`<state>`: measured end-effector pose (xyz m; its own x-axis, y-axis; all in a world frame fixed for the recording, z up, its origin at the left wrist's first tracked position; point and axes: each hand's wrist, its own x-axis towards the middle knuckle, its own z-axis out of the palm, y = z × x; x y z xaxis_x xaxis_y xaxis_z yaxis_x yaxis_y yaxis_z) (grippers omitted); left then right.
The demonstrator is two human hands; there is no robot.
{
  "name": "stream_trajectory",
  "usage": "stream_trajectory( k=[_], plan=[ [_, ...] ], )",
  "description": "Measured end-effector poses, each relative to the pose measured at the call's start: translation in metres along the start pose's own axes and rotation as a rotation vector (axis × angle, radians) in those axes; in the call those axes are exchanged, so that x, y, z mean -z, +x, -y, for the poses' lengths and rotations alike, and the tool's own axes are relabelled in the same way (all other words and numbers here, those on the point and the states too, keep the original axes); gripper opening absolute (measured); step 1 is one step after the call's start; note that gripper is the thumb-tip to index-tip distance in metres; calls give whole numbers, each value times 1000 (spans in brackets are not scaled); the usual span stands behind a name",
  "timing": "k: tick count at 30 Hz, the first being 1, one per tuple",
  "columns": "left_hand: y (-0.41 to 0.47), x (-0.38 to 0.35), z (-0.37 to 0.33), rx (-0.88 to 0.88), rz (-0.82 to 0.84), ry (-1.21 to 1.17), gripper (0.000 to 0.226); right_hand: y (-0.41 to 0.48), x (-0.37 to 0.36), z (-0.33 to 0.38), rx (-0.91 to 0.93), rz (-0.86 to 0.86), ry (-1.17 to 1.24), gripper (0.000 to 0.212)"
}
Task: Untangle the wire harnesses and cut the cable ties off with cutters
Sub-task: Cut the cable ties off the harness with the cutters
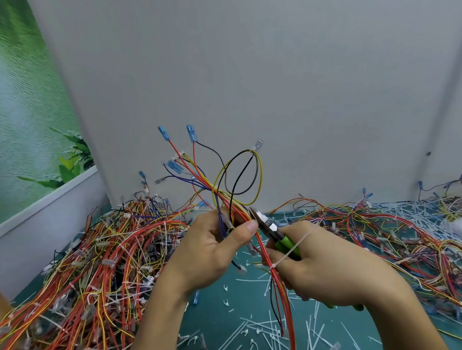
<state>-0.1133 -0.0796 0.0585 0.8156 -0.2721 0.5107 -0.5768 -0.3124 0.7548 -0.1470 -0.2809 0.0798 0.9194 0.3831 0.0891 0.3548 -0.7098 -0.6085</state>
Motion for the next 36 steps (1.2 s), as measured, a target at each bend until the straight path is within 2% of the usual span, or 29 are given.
stream_trajectory(
  k=[5, 11, 21, 28, 36],
  plan=[
    [-2, -1, -4, -22, -20, -15, 18, 0, 1, 2, -16, 12, -6, 39],
    [0, -1, 0, -24, -10, -5, 29, 1, 0, -2, 1, 22, -10, 41],
    [-2, 3, -6, -50, 18, 26, 17, -1, 4, 0, -26, 58, 30, 39],
    [-3, 4, -6, -54, 33, 36, 22, -1, 3, -4, 38, 39, -23, 39],
    [-4, 3, -5, -52, 50, 35, 25, -2, 5, -8, 57, 52, -82, 28]
  ],
)
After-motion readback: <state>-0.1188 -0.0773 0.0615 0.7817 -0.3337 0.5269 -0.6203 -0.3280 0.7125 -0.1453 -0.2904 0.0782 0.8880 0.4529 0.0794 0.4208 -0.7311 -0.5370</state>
